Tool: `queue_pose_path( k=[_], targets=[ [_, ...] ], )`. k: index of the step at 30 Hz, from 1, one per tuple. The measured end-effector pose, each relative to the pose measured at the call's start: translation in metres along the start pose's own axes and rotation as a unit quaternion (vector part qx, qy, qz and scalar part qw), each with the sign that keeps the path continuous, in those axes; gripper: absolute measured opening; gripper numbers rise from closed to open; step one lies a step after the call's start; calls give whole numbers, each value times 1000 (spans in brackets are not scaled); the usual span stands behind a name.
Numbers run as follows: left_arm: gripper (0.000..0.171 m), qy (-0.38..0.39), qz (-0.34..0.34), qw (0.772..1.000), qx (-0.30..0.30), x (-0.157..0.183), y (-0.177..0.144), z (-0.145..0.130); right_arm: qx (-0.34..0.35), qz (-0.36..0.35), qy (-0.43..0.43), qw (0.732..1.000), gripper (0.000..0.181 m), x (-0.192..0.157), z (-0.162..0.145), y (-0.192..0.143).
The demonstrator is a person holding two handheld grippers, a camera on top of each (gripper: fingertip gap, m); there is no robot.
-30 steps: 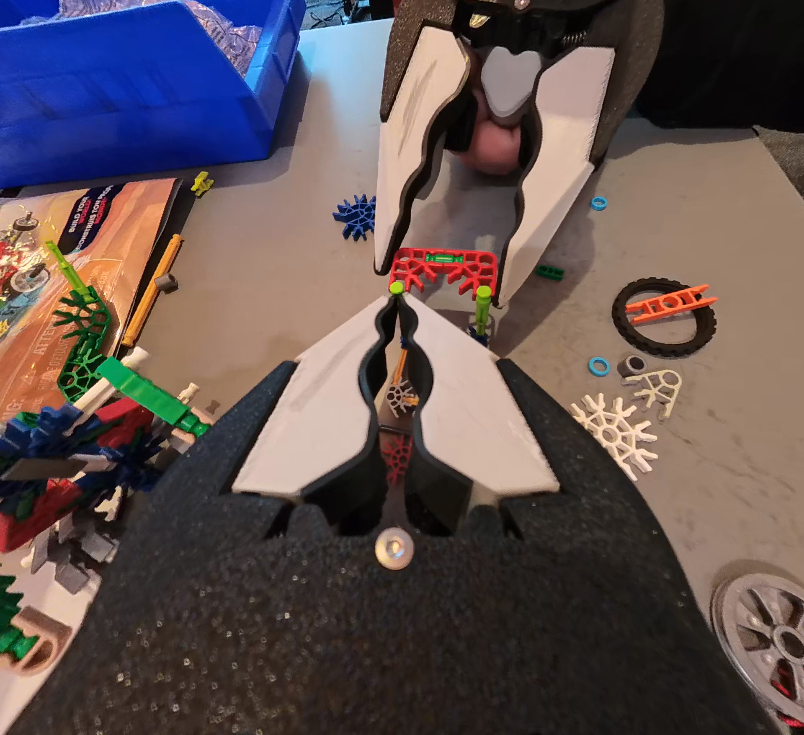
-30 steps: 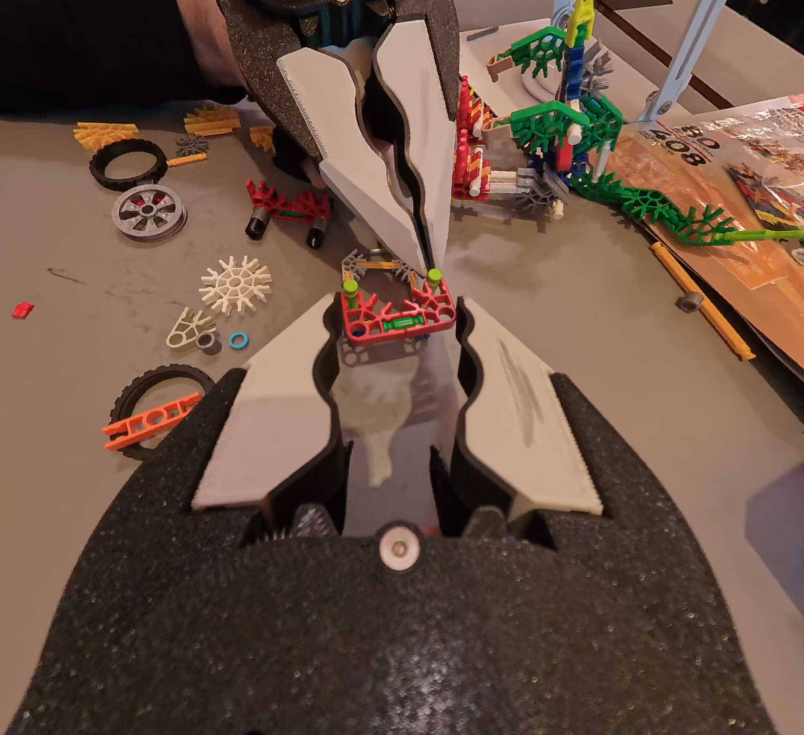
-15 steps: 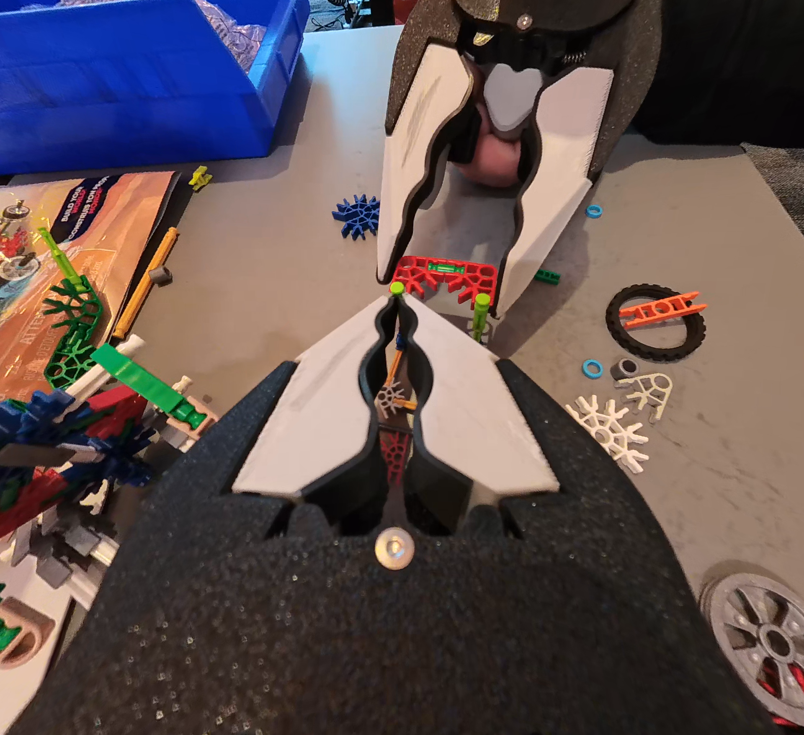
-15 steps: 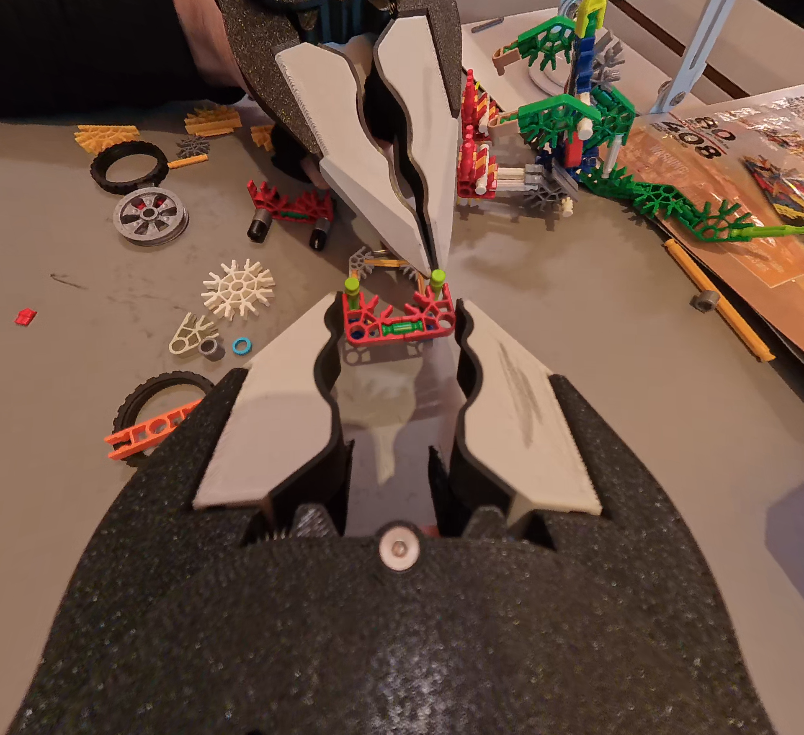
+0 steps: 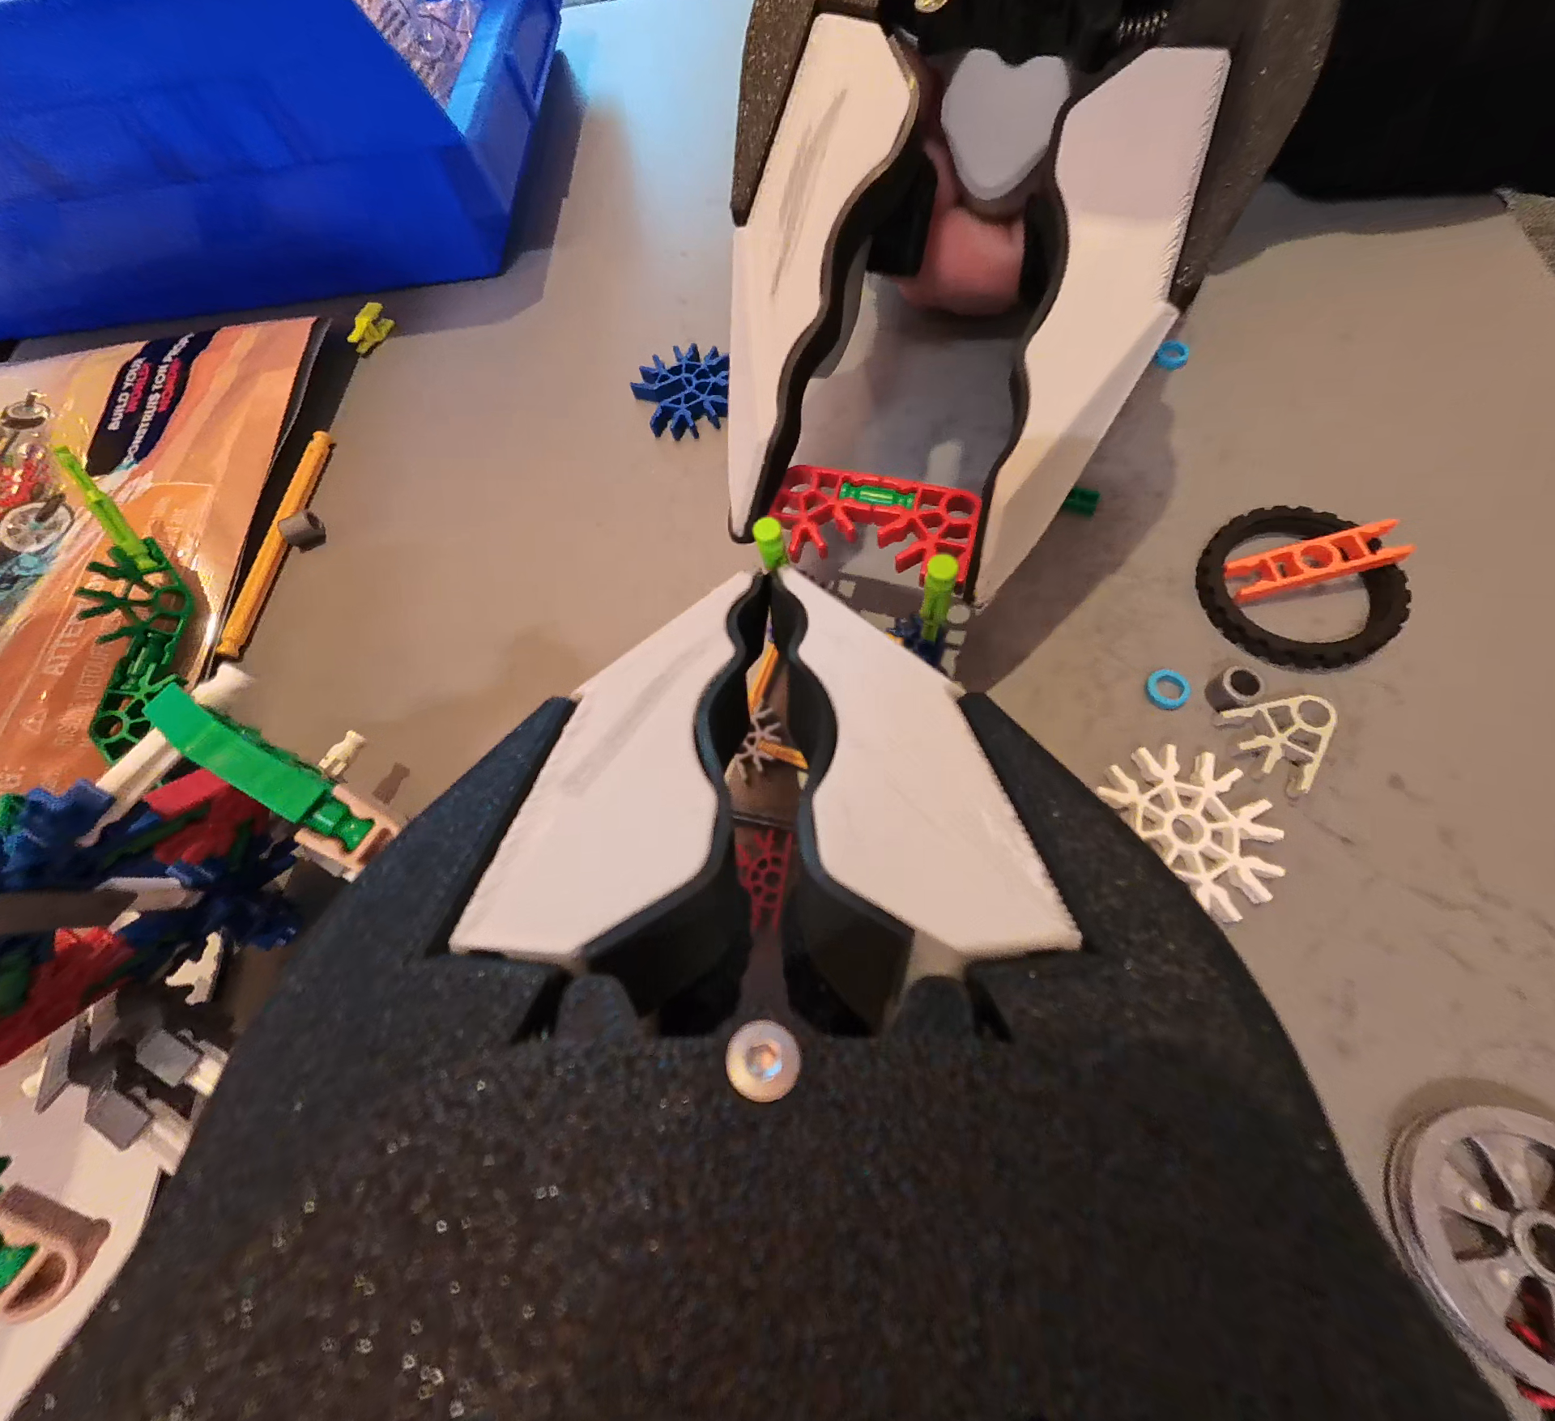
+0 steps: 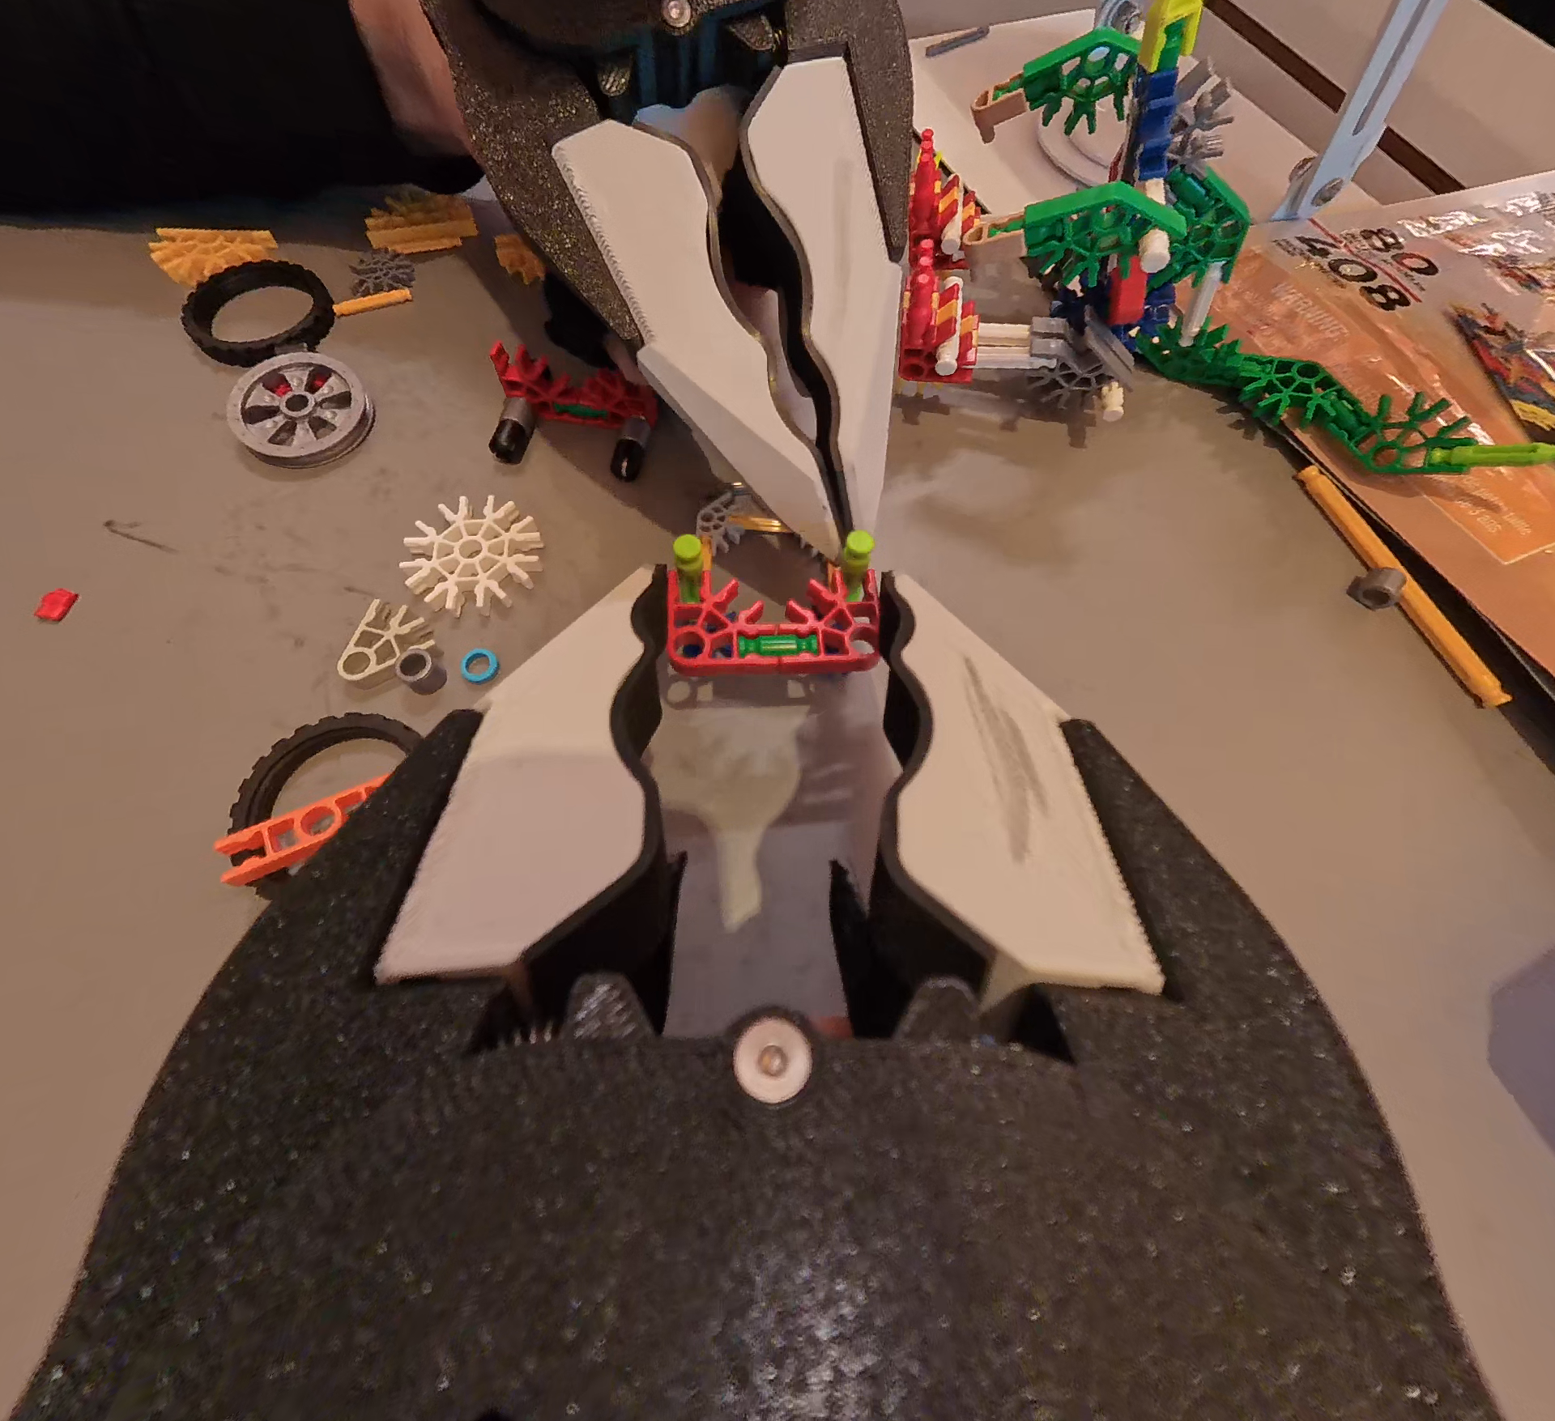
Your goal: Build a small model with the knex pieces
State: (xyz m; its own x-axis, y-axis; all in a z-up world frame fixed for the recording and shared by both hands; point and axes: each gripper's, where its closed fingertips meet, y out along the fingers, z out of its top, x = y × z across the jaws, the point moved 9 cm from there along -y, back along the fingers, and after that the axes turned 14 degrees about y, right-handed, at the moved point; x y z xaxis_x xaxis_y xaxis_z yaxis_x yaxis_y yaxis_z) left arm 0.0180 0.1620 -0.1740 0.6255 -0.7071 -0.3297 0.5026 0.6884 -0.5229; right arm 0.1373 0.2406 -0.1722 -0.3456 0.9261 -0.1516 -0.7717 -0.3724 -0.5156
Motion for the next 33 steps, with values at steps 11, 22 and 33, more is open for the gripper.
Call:
queue_pose_path(
  k=[11, 22, 33],
  targets=[
    [0, -8, 1, 1000, 5, -2, -4, 0, 23, -5, -6, 1000, 49, 0, 4, -7],
    [0, 2, 6, 1000, -1, 0, 0, 1, 26, -9, -11, 1000, 49, -1, 4, -3],
    [0, 24, 18, 1000, -8, 1, 1, 3, 23, -13, -12, 1000, 48, -2, 4, -2]
  ],
)
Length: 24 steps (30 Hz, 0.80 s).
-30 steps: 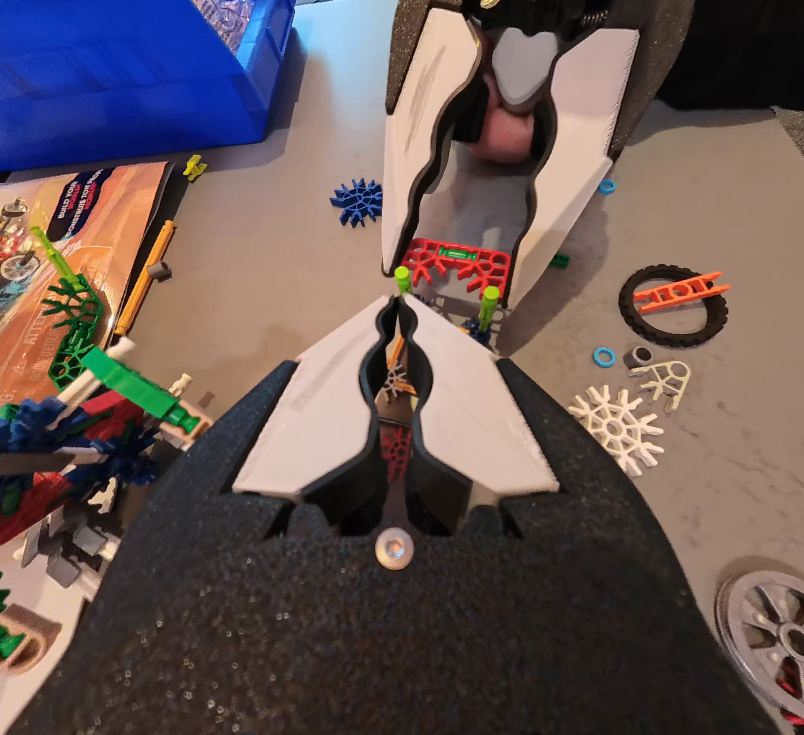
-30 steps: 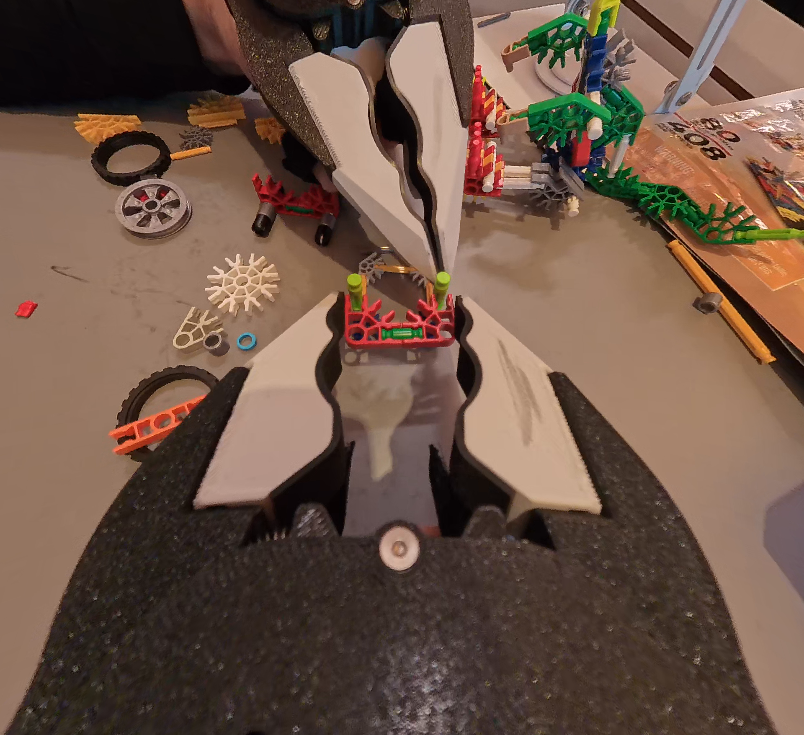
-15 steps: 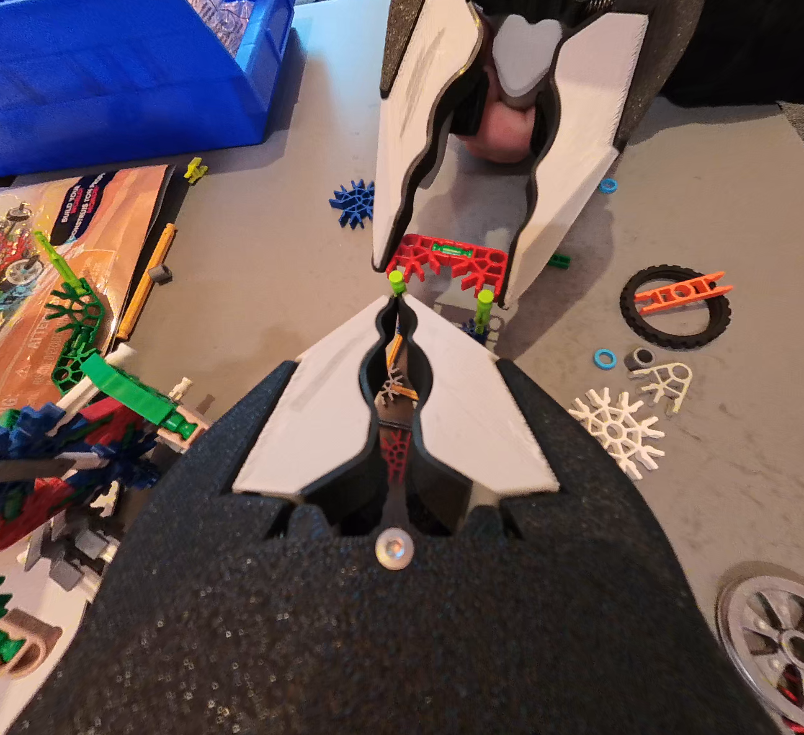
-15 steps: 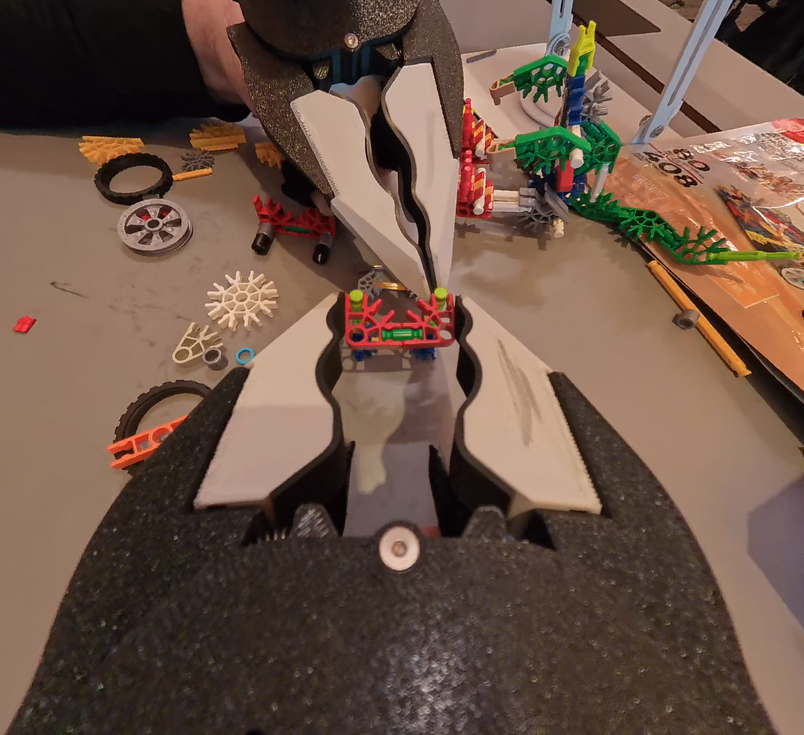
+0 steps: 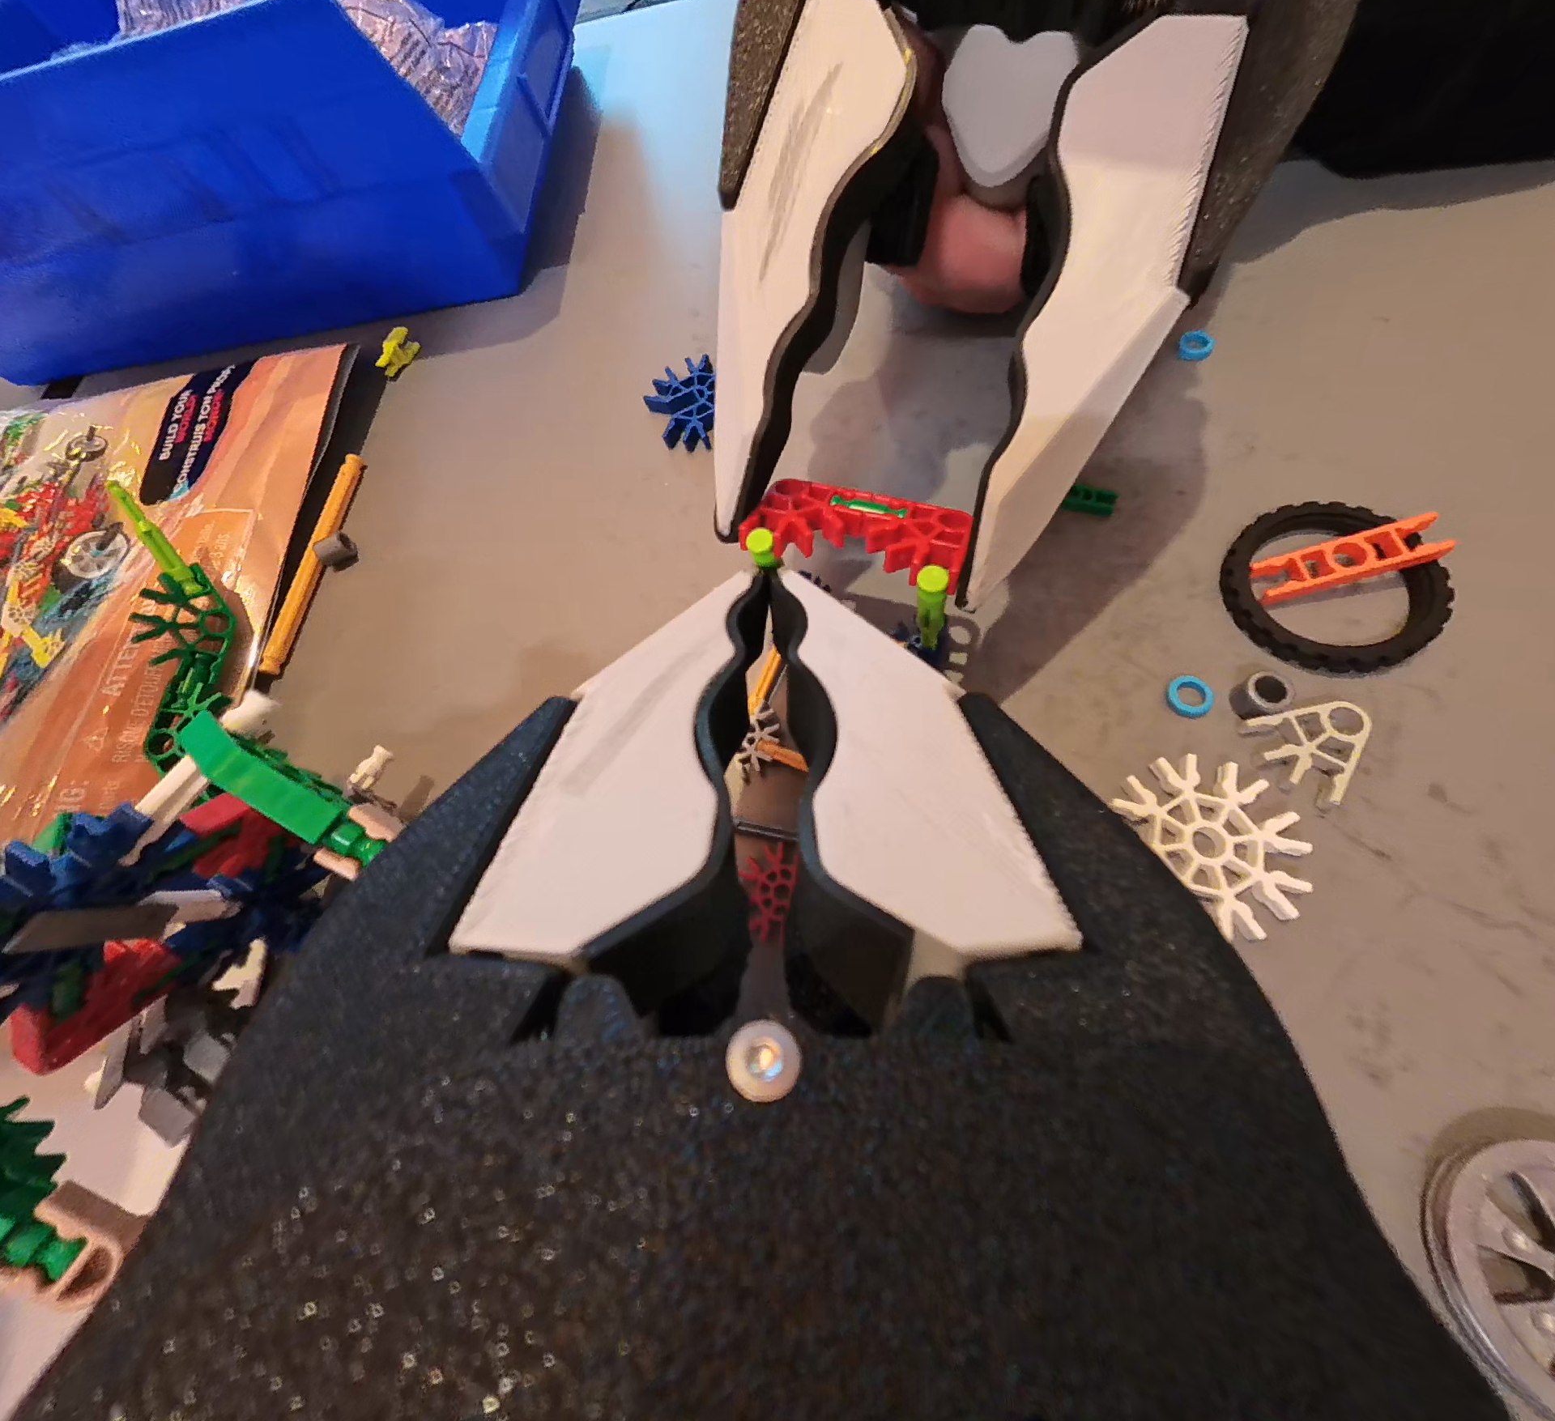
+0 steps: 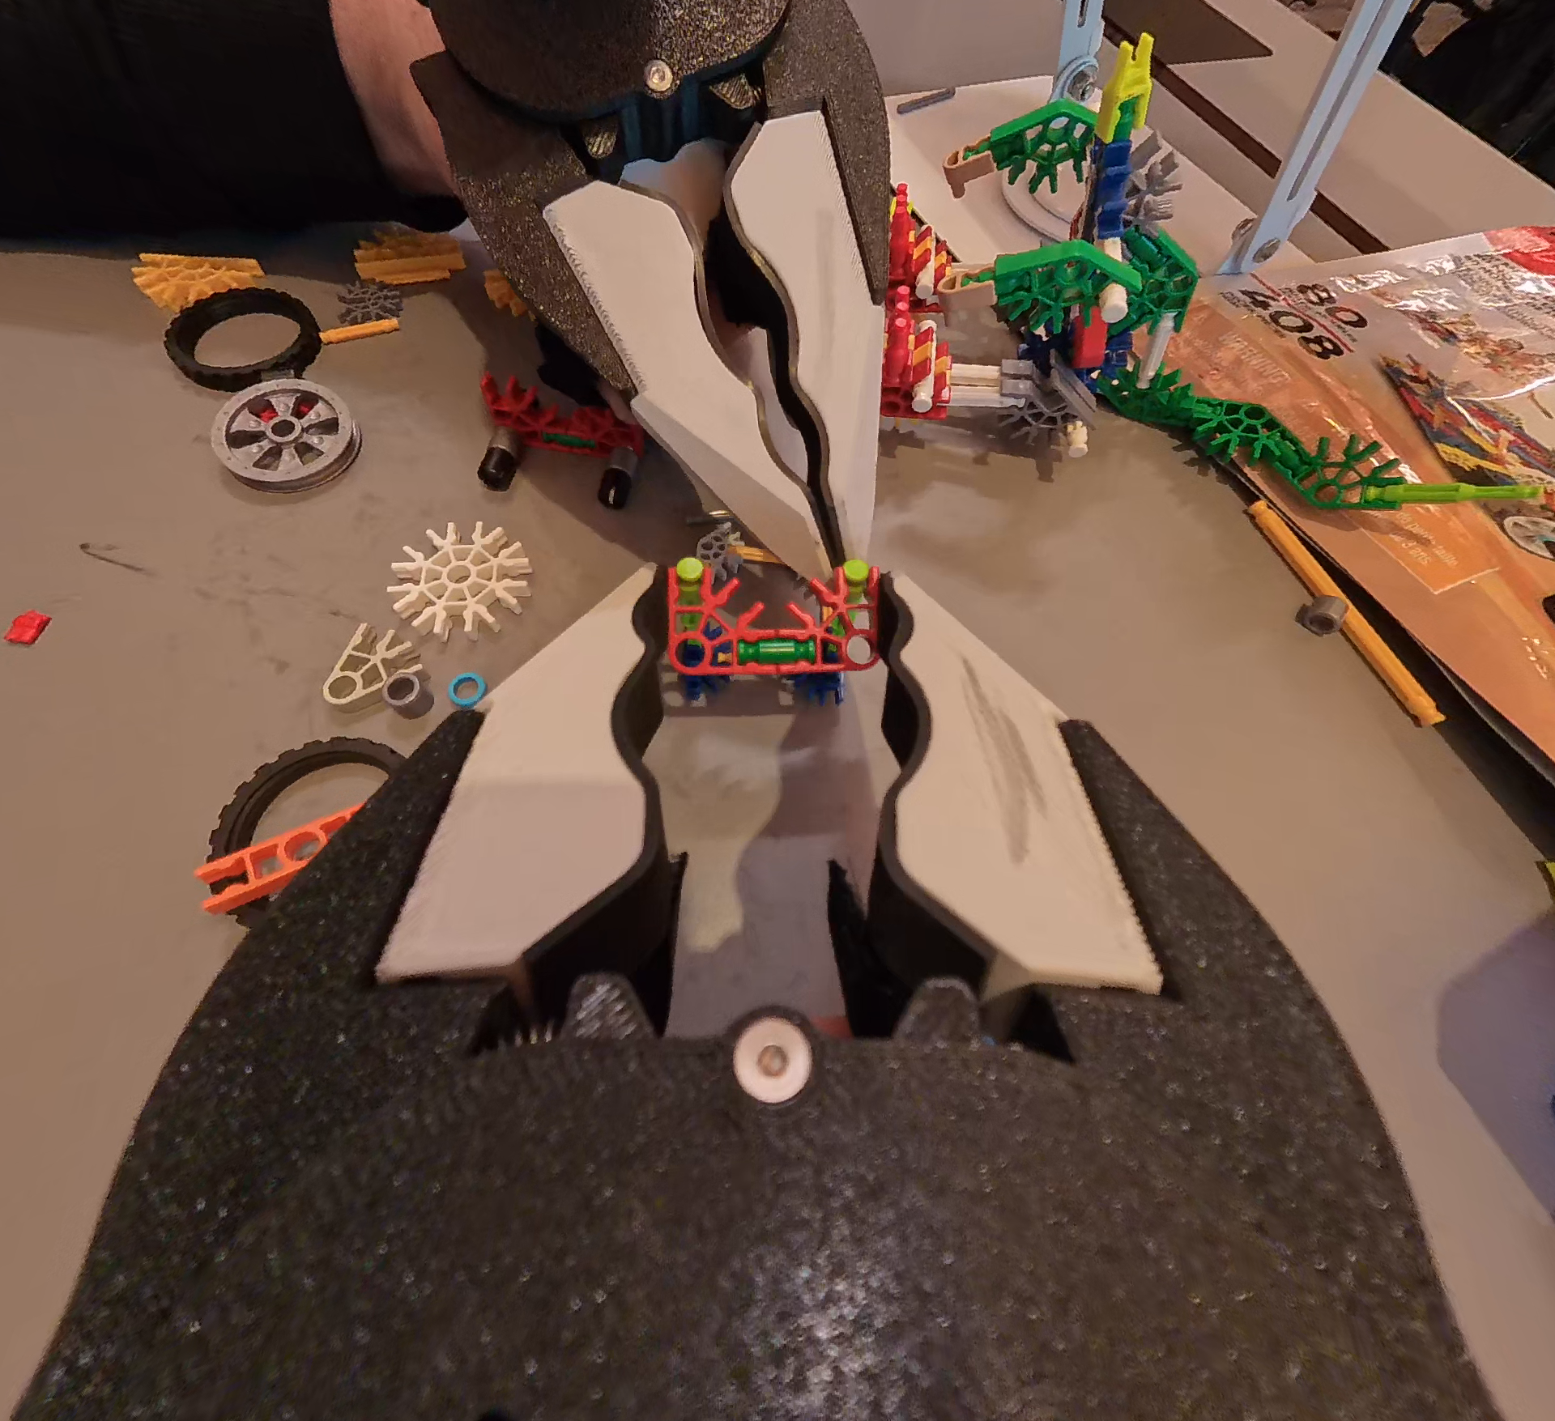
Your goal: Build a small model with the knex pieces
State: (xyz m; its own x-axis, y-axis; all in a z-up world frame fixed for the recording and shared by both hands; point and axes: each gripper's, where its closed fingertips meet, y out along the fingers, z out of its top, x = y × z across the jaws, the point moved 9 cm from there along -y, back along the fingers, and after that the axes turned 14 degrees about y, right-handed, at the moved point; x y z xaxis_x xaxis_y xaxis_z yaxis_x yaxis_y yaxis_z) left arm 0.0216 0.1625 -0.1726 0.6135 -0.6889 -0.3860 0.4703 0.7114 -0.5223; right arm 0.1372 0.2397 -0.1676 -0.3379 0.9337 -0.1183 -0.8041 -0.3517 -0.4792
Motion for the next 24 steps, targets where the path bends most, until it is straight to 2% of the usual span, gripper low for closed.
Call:
queue_pose_path(
  k=[24],
  targets=[
    [0, 31, 17, 999, -16, 2, 3, 2, -5, -11, -5, 1000, 48, 0, 0, 0]
  ],
)
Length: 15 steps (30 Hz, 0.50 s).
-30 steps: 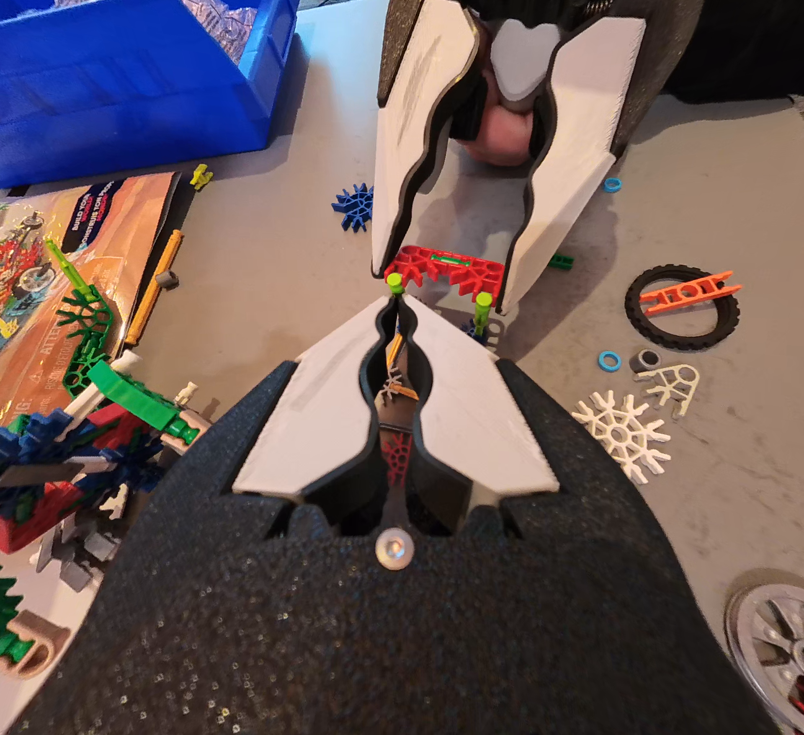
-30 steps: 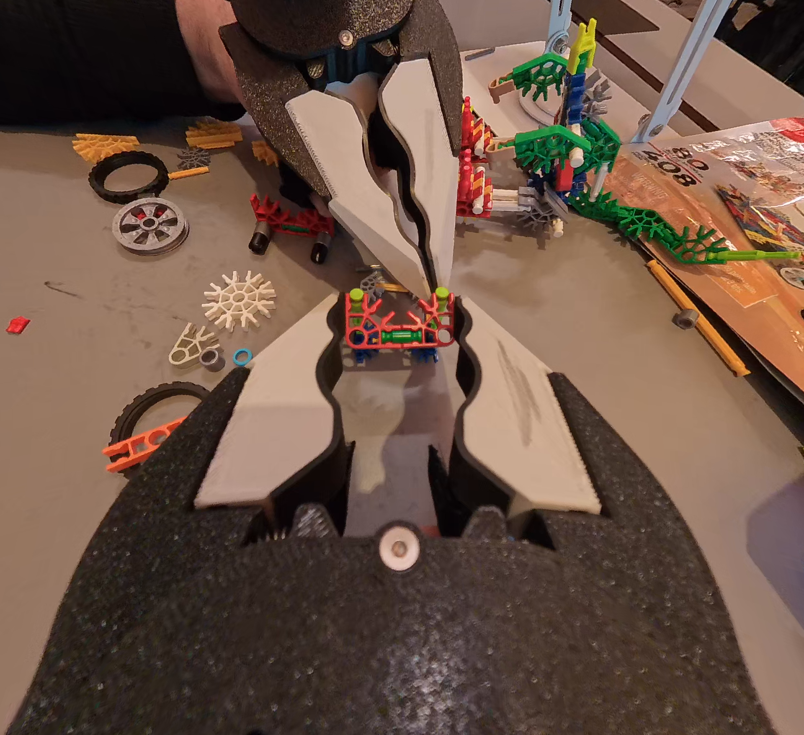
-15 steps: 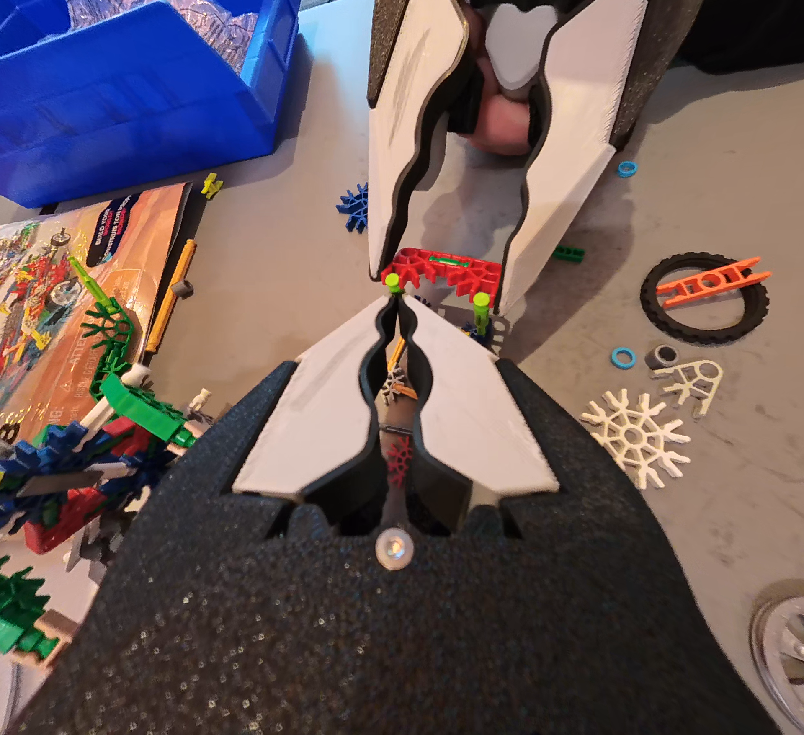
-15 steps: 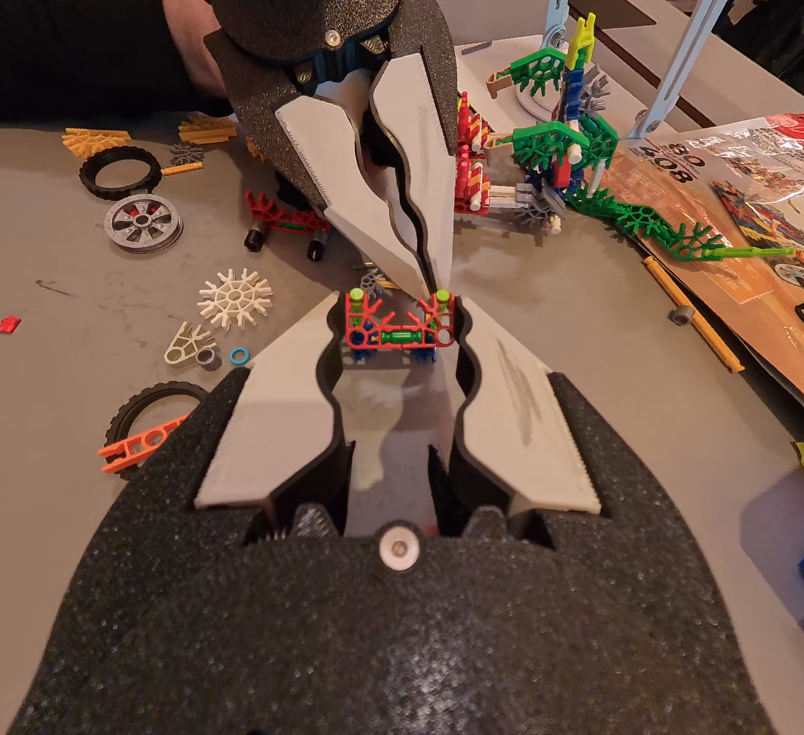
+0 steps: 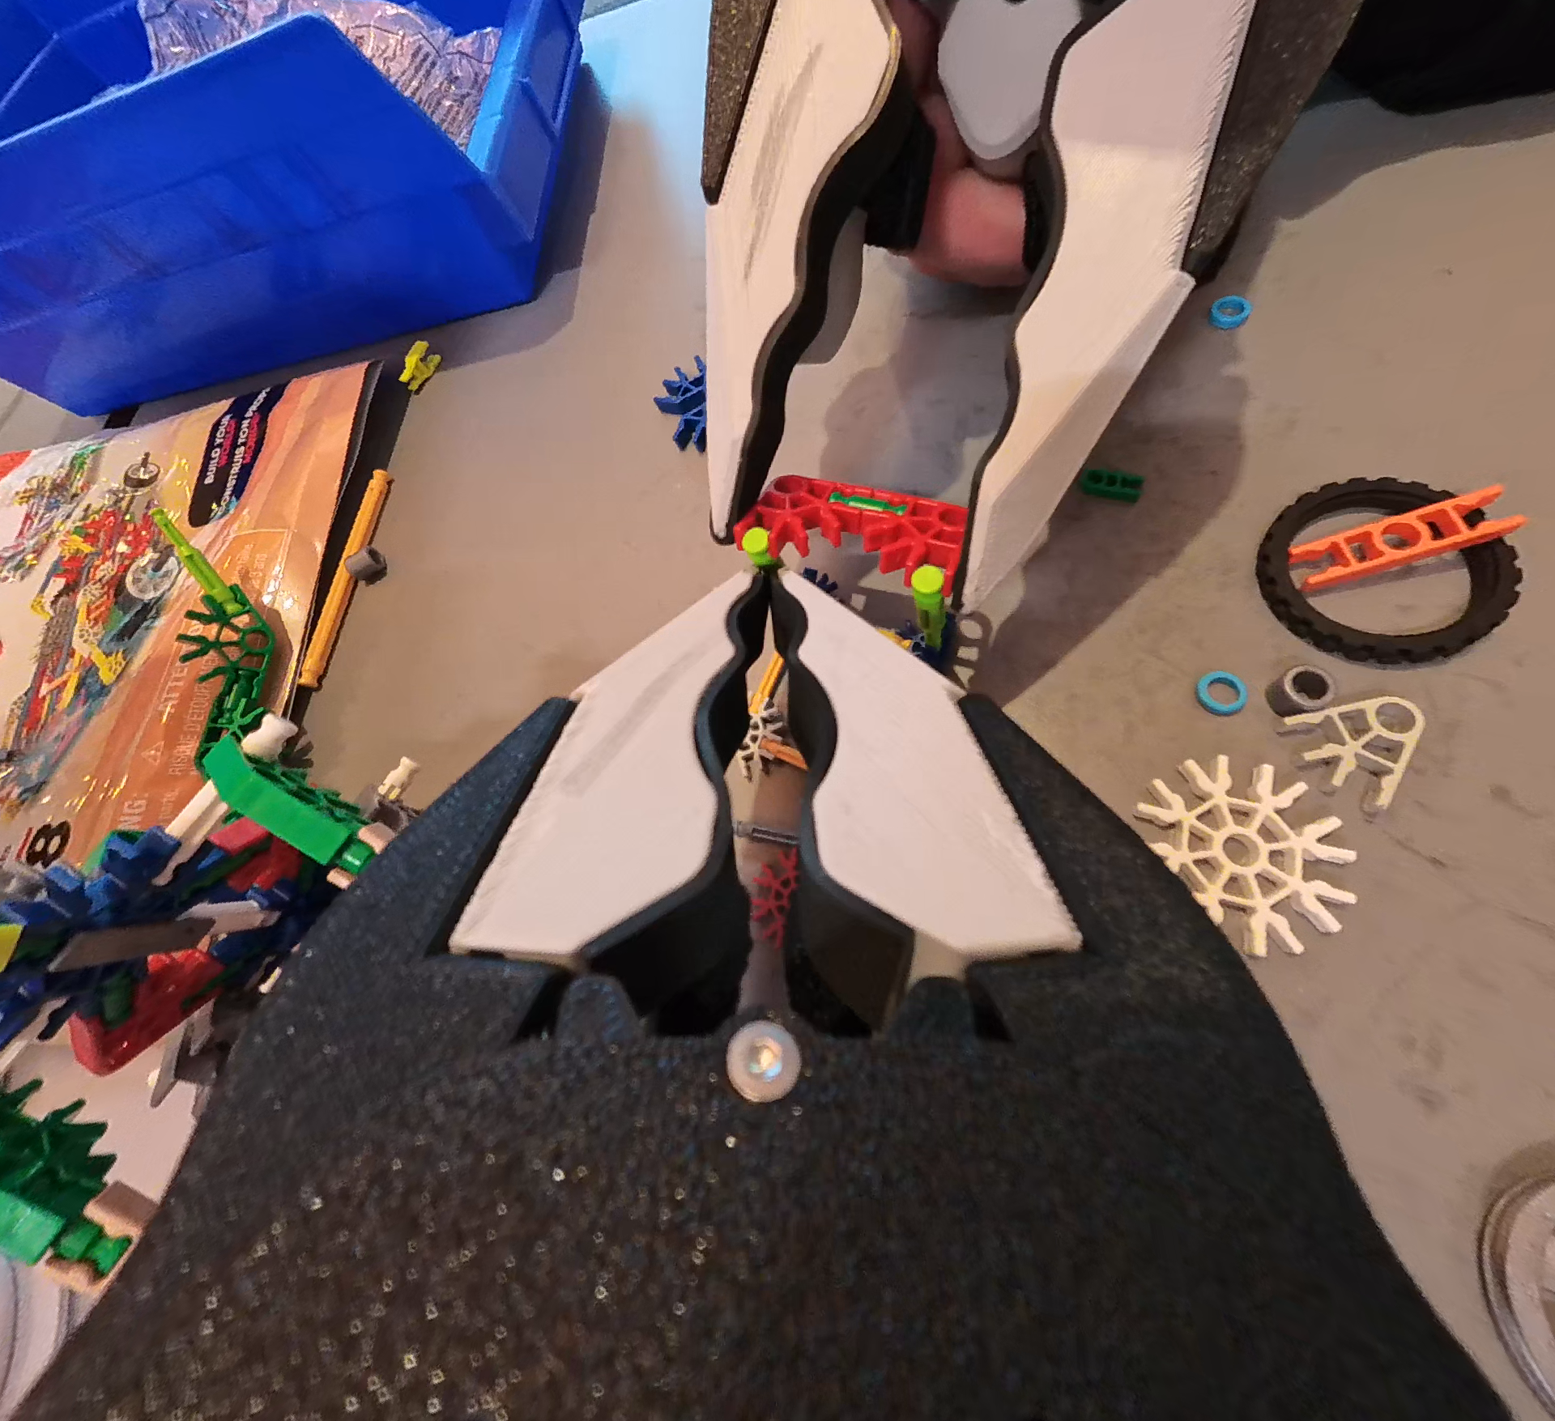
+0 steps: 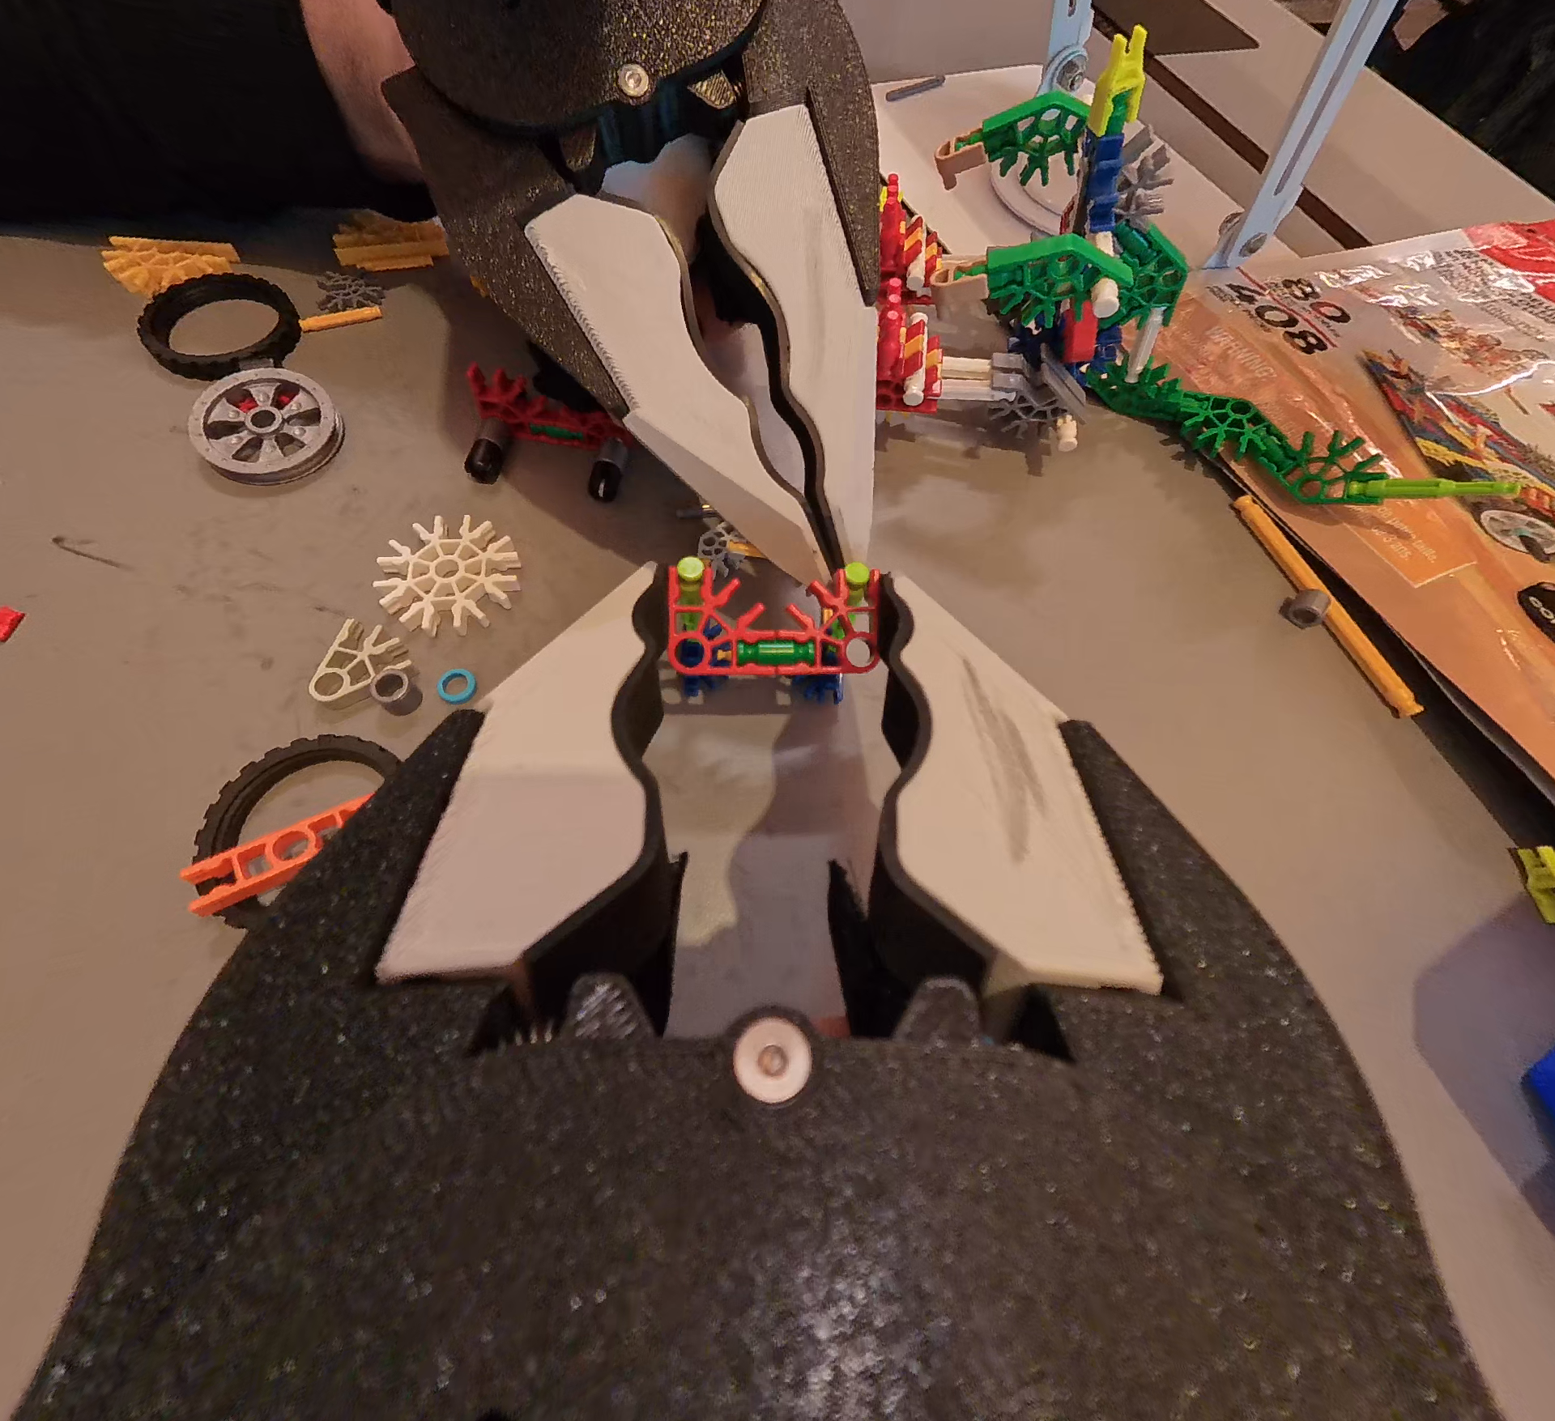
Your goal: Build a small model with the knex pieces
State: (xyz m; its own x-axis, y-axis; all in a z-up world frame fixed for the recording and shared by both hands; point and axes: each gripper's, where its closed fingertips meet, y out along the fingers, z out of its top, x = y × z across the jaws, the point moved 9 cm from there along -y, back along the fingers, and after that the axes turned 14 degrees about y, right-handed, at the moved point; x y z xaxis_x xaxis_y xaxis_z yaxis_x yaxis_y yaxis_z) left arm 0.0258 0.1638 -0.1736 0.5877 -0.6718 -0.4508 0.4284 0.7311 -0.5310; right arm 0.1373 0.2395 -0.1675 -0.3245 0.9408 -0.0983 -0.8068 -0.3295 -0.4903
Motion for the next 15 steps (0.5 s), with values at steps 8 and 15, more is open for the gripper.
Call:
queue_pose_path(
  k=[8, 15],
  targets=[
    [1, 6, 7, 1000, -11, -1, -1, 2, -1, -5, -6, 1000, 48, 0, 0, -1],
    [9, -78, -24, 997, 12, -9, -9, 1, 6, -13, -12, 1000, 48, -1, 2, -3]
  ],
)
